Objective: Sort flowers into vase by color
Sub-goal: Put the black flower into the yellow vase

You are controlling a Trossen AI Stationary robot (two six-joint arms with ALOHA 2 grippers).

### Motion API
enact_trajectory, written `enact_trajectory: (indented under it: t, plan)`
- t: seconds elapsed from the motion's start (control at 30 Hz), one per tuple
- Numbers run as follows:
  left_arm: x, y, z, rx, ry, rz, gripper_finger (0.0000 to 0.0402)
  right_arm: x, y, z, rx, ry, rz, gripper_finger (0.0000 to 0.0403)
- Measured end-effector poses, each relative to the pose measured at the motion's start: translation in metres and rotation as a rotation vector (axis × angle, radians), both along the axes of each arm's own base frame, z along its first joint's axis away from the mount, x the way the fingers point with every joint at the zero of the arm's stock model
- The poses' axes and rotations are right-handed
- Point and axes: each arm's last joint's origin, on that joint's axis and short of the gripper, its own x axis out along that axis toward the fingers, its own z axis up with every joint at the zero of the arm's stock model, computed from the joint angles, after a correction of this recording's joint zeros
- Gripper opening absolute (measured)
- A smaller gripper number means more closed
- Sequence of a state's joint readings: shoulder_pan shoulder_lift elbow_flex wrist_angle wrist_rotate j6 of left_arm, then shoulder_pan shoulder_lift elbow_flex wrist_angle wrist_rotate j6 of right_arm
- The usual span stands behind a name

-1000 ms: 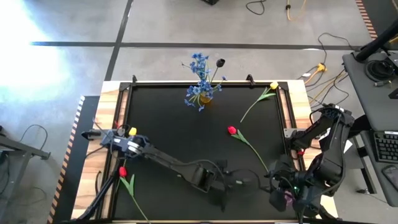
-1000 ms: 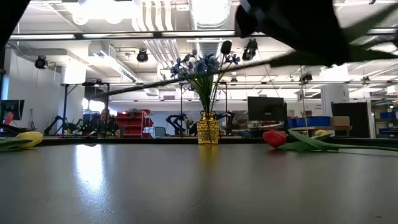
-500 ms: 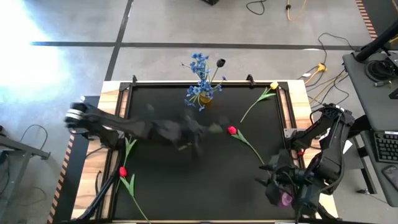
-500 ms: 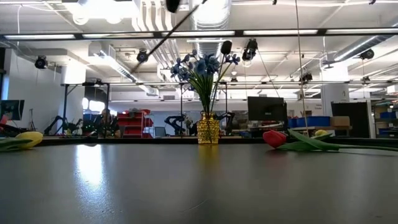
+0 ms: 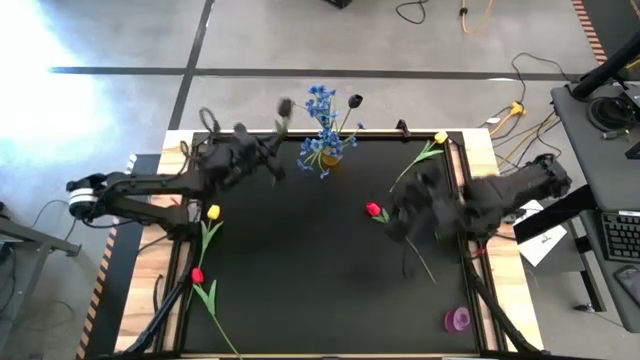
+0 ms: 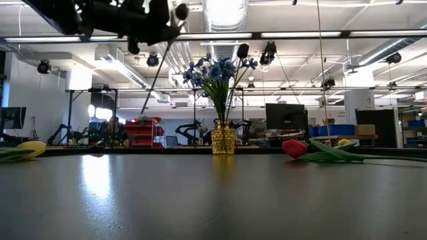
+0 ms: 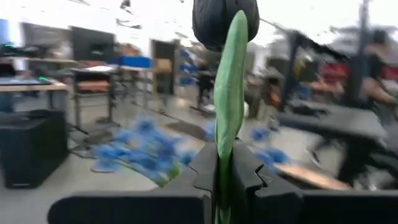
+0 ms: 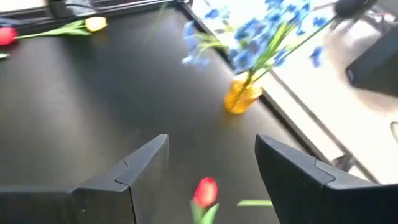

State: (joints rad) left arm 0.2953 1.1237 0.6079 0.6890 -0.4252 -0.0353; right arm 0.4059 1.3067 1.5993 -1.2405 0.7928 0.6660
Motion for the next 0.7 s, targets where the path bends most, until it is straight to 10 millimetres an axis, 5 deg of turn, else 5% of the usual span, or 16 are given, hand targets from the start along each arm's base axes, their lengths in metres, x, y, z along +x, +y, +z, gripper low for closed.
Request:
enact_trajectory:
  t: [0.13,0.33,0.7]
  plan:
    - [-0.017,0.027,-0.004,0.072,-0.172,0.097,0.0000,0.012,-0.036,0.013,-0.046,-0.002,0.068,0.0233]
    - [-0.026,0.065,-0.031,0.129,-0.394,0.009,0.0000,0.034,-0.069,0.028,-0.107,-0.100,0.175,0.0233]
    - [0.039,0.113,-0.030,0.232,-0.418,-0.190,0.0000,0.051,-0.087,0.032,-0.137,-0.190,0.134,0.0233]
